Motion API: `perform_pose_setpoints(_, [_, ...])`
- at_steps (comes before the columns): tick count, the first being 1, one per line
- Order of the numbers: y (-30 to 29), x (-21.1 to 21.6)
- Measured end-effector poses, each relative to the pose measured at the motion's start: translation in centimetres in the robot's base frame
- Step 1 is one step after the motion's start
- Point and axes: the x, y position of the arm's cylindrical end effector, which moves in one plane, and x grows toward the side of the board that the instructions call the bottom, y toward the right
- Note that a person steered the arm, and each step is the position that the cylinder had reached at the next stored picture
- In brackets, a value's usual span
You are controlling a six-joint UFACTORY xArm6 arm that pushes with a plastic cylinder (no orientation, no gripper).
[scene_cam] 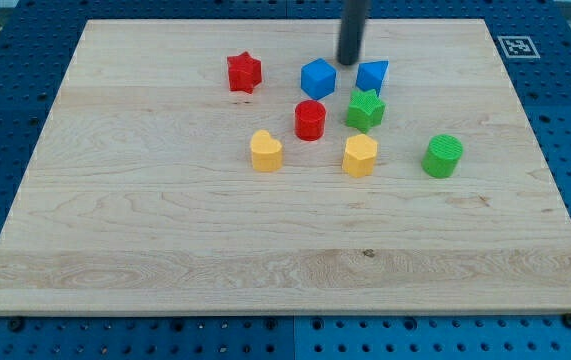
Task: Move the red circle to the left of the blue cube
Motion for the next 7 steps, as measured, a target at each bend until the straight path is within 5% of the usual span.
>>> perform_pose_setpoints(2, [-17.0,-0.1])
perform_pose_setpoints(7, [-14.9,3.0])
